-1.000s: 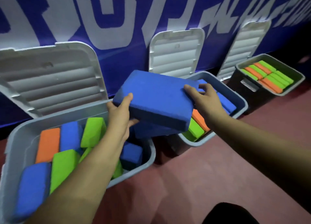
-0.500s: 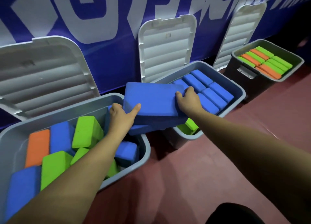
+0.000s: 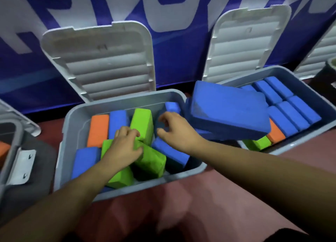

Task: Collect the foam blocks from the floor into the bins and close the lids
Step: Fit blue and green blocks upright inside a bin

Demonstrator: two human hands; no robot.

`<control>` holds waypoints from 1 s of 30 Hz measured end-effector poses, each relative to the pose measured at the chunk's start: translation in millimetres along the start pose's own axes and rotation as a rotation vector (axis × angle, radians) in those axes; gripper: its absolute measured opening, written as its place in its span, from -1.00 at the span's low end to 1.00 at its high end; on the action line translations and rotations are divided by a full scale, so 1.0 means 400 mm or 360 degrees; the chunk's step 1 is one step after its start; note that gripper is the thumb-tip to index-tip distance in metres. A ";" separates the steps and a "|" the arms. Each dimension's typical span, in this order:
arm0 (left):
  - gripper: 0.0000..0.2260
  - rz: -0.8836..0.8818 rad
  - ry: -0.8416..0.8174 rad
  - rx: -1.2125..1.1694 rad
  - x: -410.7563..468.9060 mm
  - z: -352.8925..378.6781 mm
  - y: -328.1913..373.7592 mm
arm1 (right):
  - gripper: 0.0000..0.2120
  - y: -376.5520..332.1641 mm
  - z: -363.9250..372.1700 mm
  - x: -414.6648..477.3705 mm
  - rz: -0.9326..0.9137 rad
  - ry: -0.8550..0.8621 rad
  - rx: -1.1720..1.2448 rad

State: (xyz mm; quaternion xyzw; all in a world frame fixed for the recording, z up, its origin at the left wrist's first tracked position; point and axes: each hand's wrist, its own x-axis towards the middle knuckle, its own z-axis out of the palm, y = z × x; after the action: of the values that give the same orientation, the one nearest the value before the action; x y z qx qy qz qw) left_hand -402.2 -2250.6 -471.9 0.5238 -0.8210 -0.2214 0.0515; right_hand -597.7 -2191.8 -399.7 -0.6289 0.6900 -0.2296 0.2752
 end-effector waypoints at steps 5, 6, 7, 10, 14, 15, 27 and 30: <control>-0.33 -0.0005 -0.0520 0.0182 -0.036 0.091 -0.079 | -0.41 0.093 0.171 0.022 0.0499 -0.0566 -0.0504; -0.34 -0.0007 -0.0534 0.0191 -0.035 0.103 -0.083 | -0.36 0.112 0.193 0.025 0.0591 -0.0616 -0.0539; -0.36 -0.0008 -0.0524 0.0184 -0.030 0.111 -0.084 | -0.33 0.129 0.211 0.025 0.0656 -0.0650 -0.0581; -0.49 -0.0016 -0.0349 0.0116 -0.006 0.103 -0.085 | -0.40 0.156 0.248 0.017 0.0468 -0.0456 -0.0877; -0.44 -0.0333 0.0079 0.0307 0.013 0.051 -0.128 | -0.44 0.120 0.300 0.017 0.0046 -0.0329 -0.0838; -0.38 -0.0467 0.0025 0.0351 0.011 0.044 -0.142 | -0.39 0.111 0.317 0.019 0.0027 -0.0394 -0.0873; -0.19 -0.0708 -0.0224 0.0257 -0.031 0.018 -0.156 | -0.26 0.071 0.406 0.046 0.0118 -0.0273 -0.1024; -0.19 -0.0698 -0.0226 0.0265 -0.055 -0.005 -0.150 | -0.25 0.055 0.390 0.054 0.0258 -0.0260 -0.0786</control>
State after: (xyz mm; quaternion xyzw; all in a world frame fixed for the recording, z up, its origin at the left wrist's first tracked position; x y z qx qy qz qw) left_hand -341.7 -2253.1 -491.8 0.6750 -0.7046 -0.1952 -0.0990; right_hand -510.8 -2206.5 -532.3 -0.6360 0.7487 0.0199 0.1859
